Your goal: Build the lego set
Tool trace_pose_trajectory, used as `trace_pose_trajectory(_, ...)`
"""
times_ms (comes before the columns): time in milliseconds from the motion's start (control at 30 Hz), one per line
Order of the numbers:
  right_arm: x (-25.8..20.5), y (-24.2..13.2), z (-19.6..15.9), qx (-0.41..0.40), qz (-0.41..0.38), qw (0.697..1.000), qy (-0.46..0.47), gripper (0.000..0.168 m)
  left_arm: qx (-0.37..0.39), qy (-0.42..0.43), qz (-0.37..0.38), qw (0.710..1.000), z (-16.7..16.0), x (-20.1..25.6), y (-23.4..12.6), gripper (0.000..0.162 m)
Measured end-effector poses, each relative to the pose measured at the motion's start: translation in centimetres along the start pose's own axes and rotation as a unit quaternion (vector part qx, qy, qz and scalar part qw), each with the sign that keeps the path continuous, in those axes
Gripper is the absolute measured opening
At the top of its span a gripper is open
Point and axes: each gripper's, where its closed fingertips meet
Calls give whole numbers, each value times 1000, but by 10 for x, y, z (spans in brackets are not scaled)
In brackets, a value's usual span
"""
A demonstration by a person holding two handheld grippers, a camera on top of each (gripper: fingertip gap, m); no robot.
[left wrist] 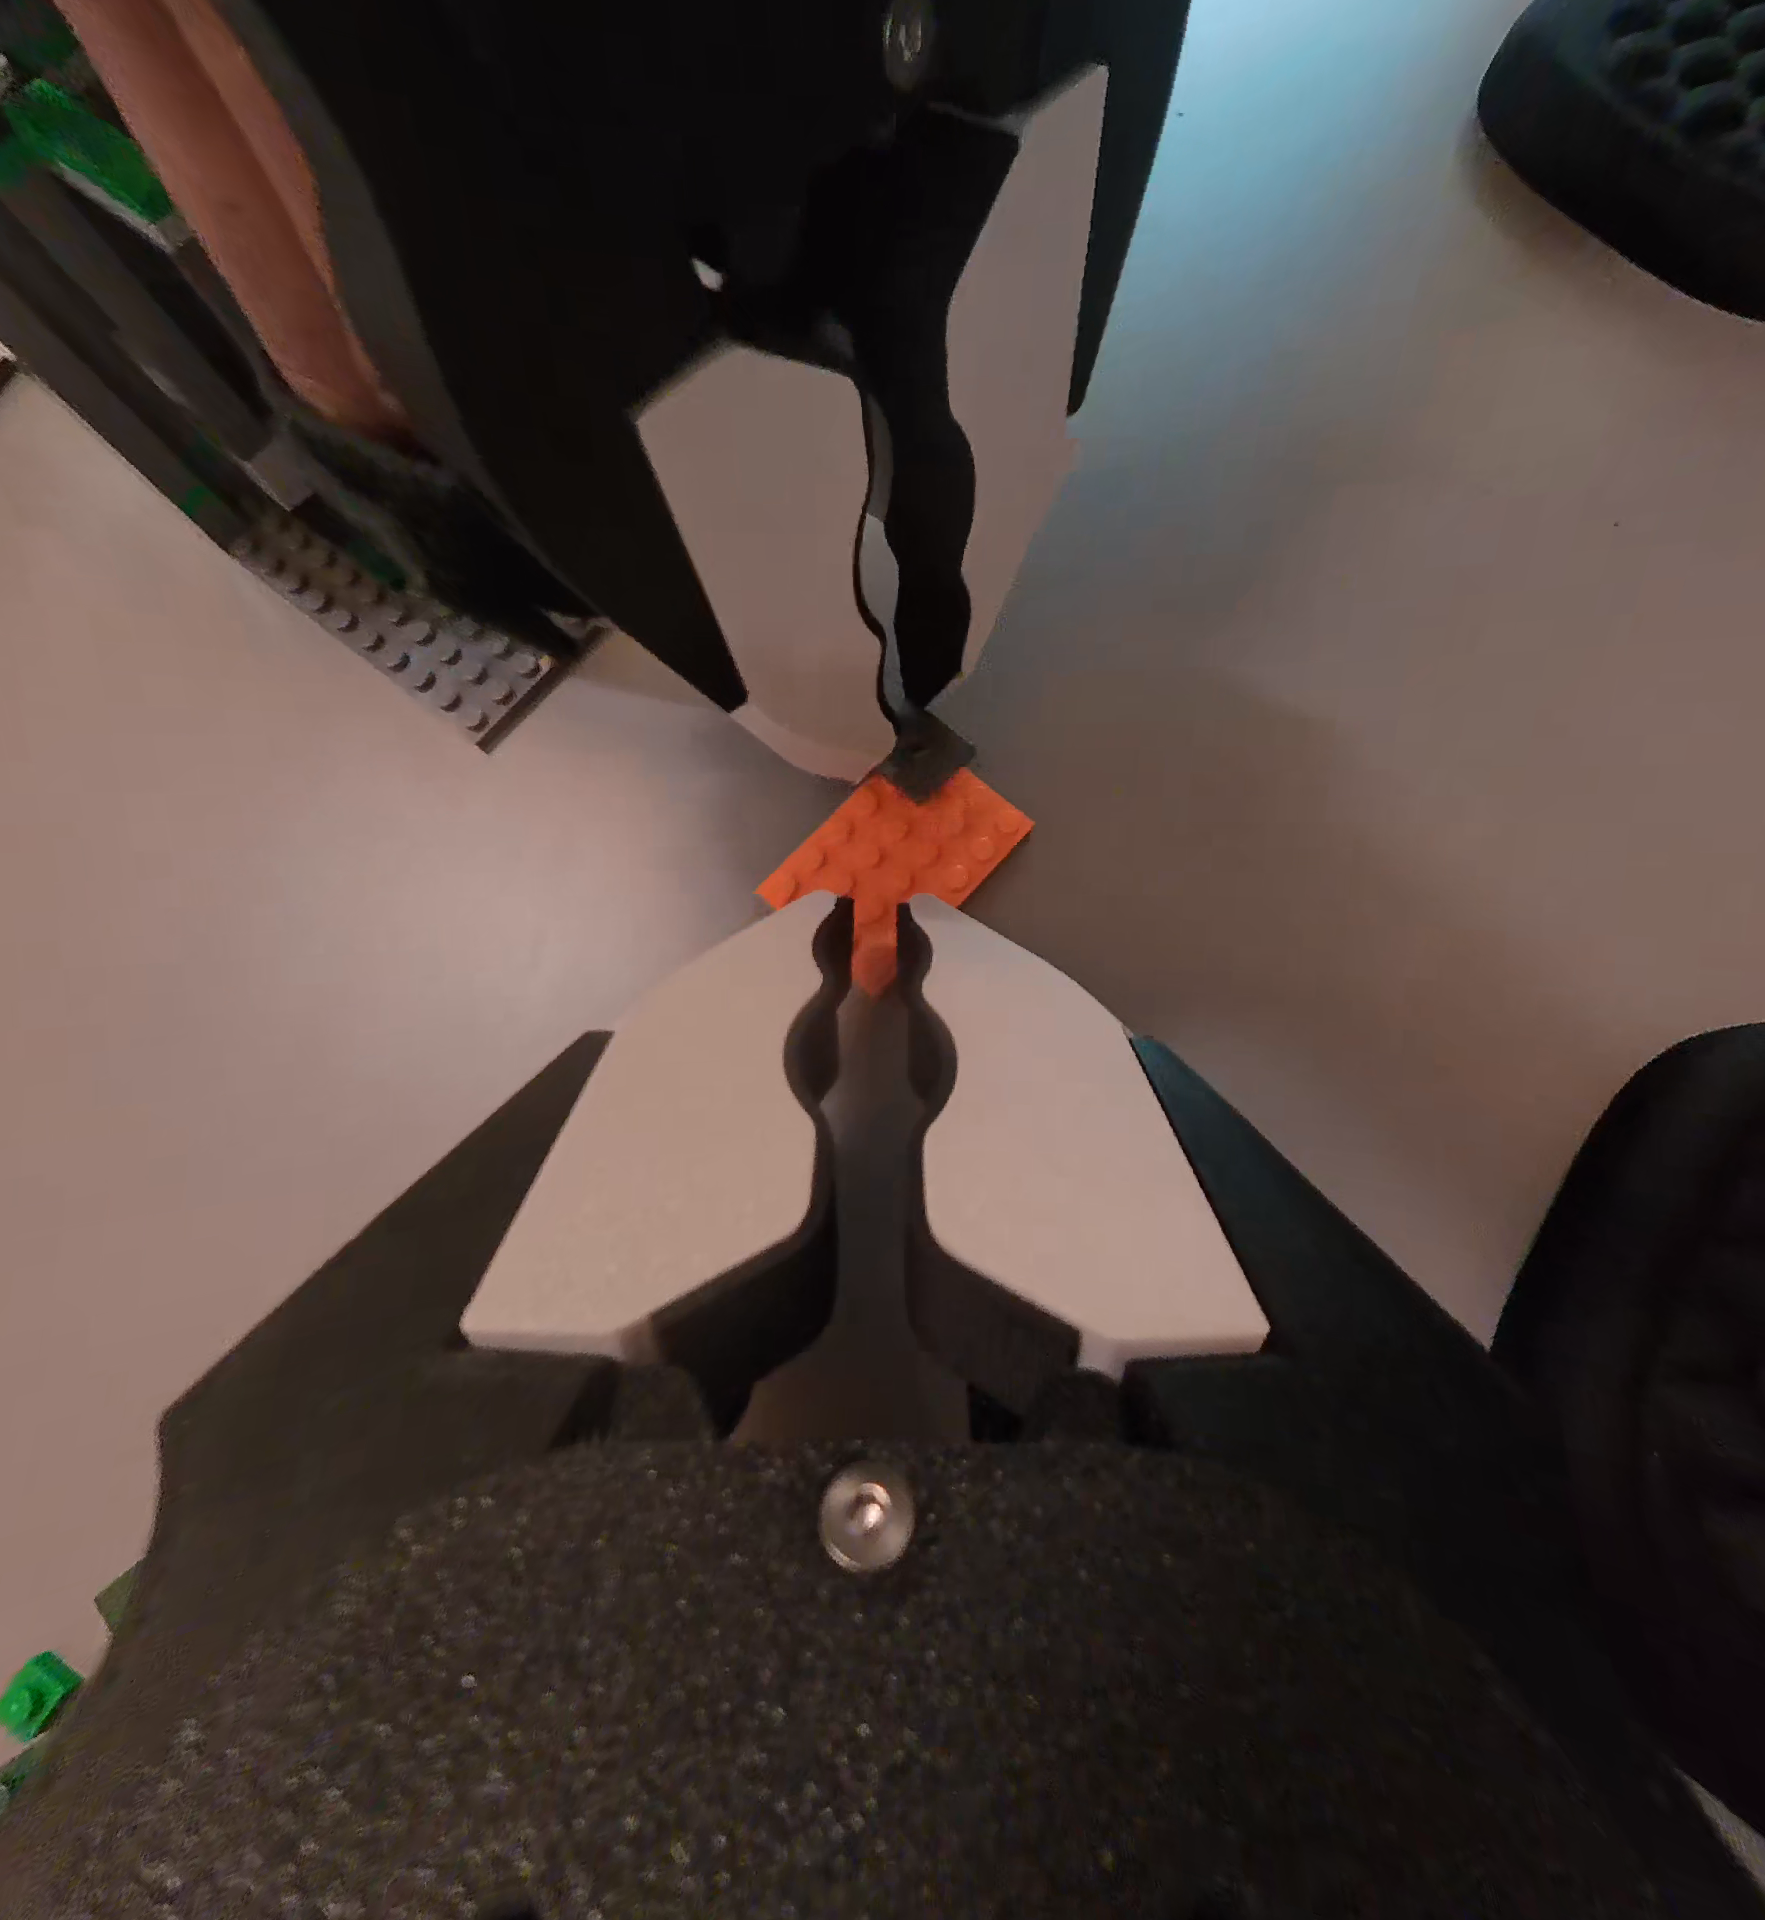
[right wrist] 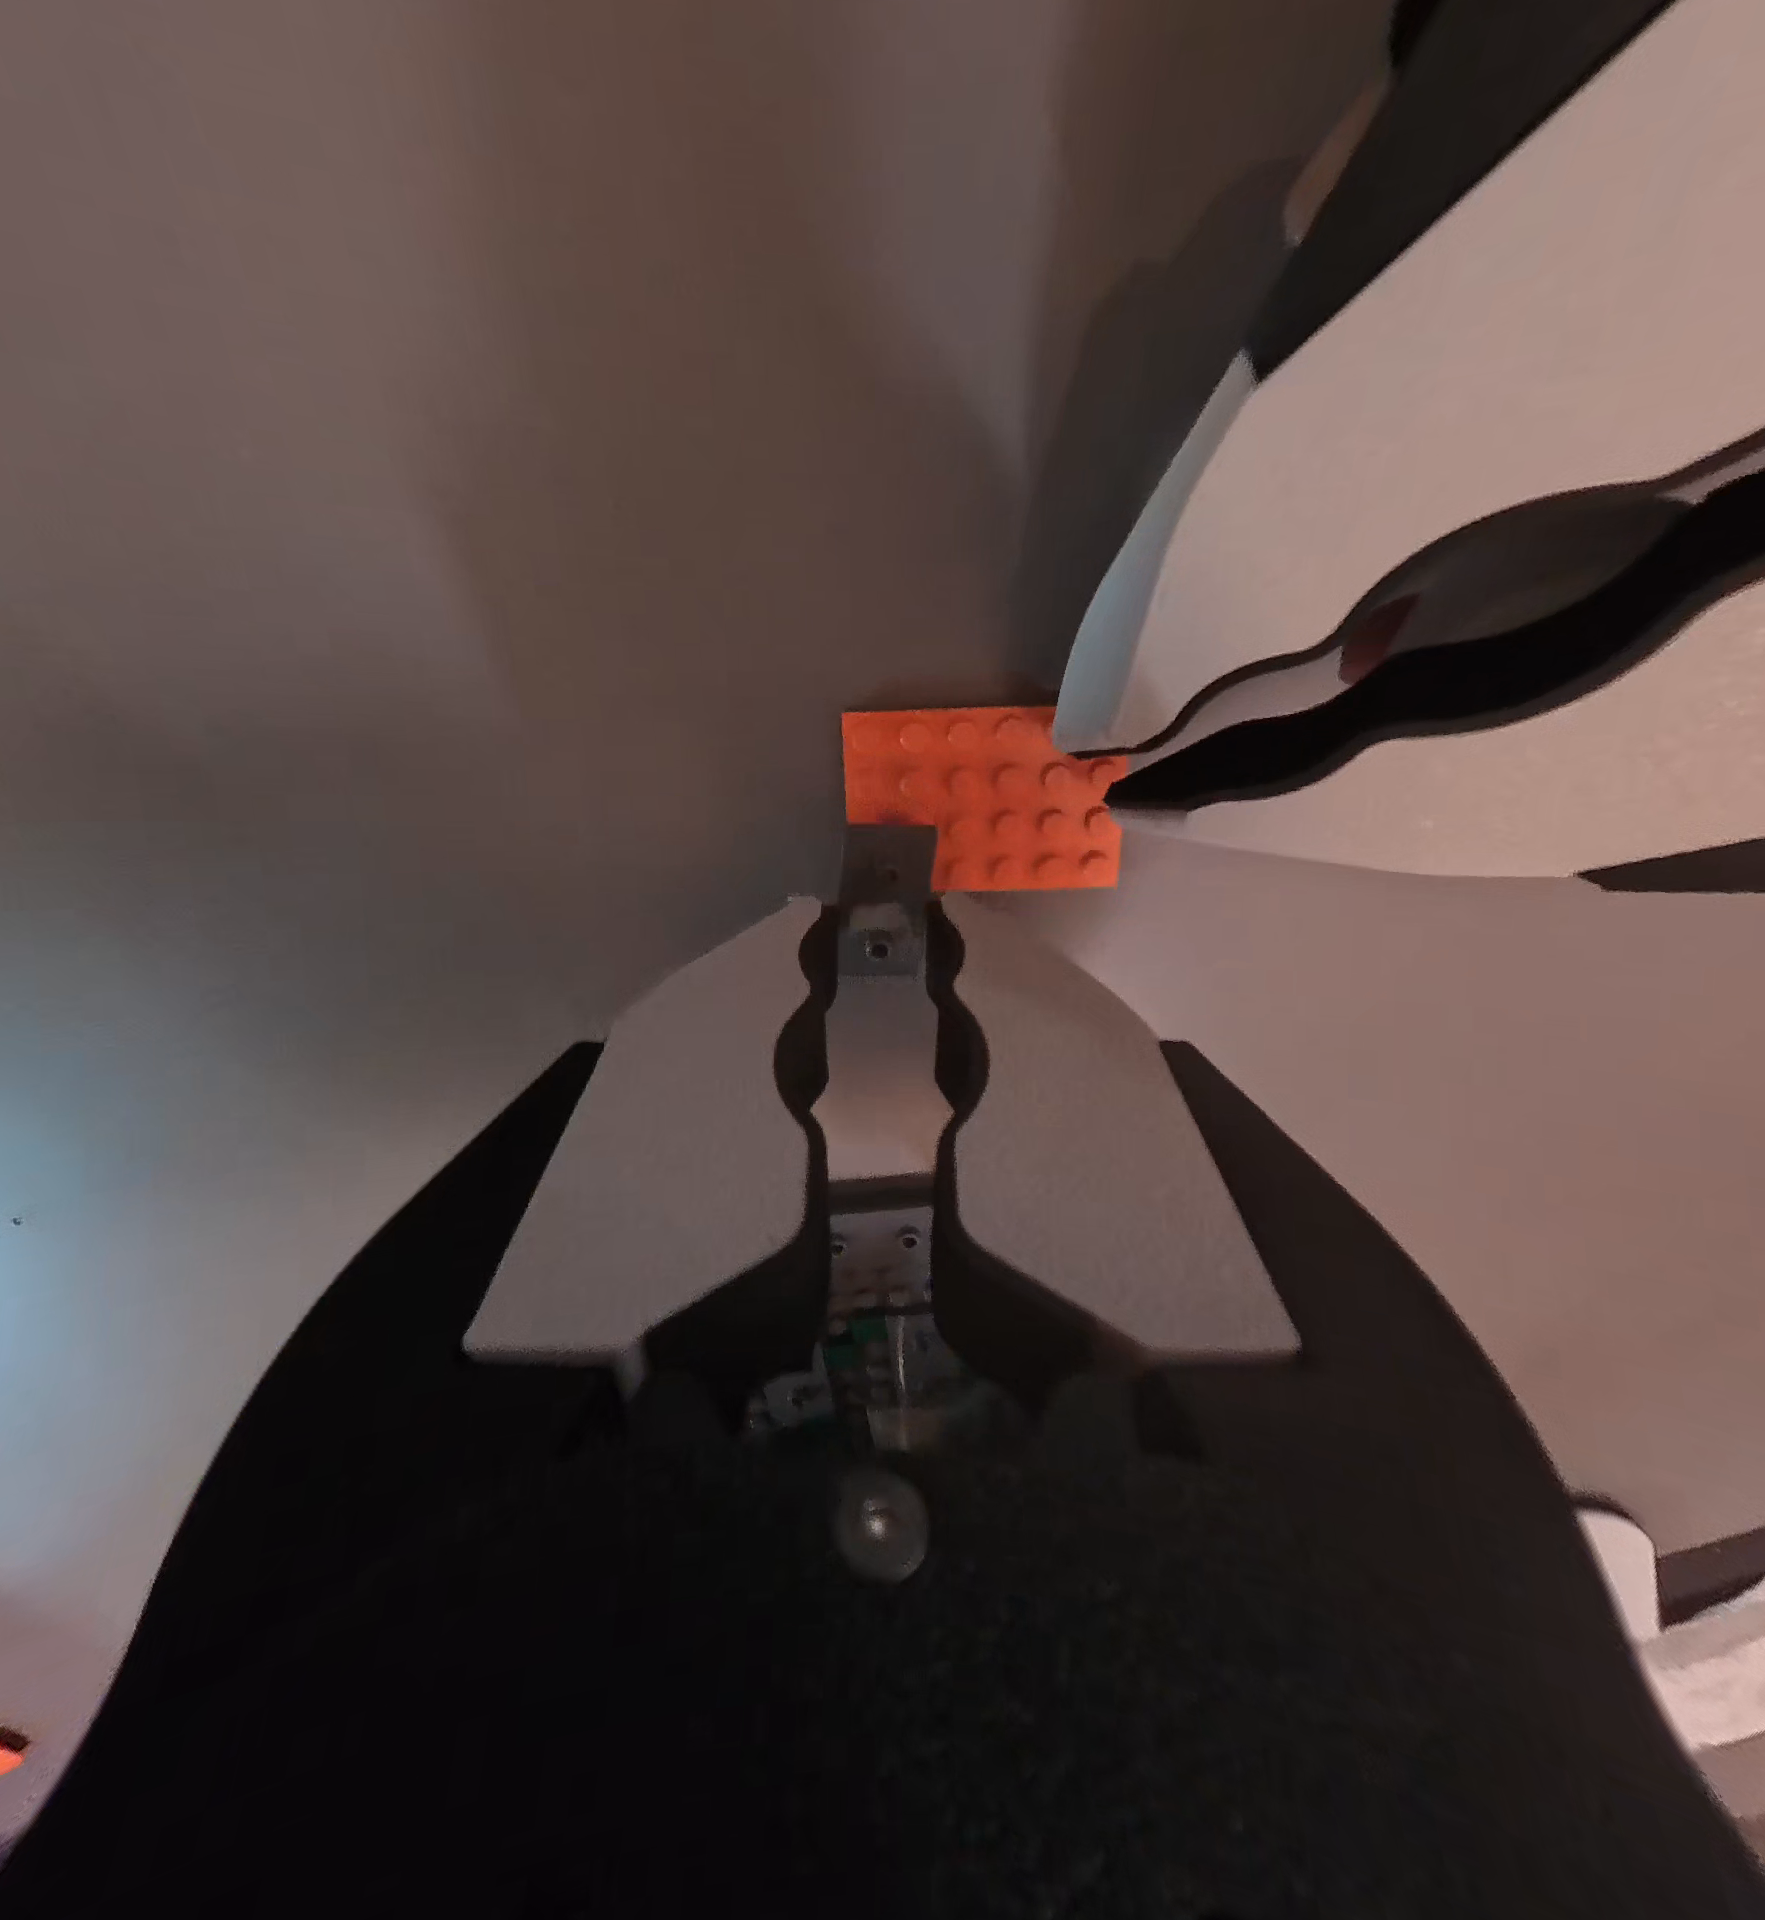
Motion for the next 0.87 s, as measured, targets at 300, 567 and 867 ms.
trace_pose_trajectory(300, 3, -1, 3, -3, -13, 1000, -11, 18, -1, 4, -1, 1000, 1, 2, 0, 8)
trace_pose_trajectory(567, 14, -30, 15, 51, -89, 989, 111, 18, 8, 9, 7, 1000, 6, 1, -2, 7)
trace_pose_trajectory(867, 5, -29, 8, 96, -171, 872, 448, 12, -7, 11, 26, 1000, 6, -3, 3, 8)
Point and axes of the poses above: each gripper's, where its closed fingertips meet, y out along the fingers, z out of its top, x = y × z across the jaws, and after that the axes turned 8 degrees about -z, right-handed
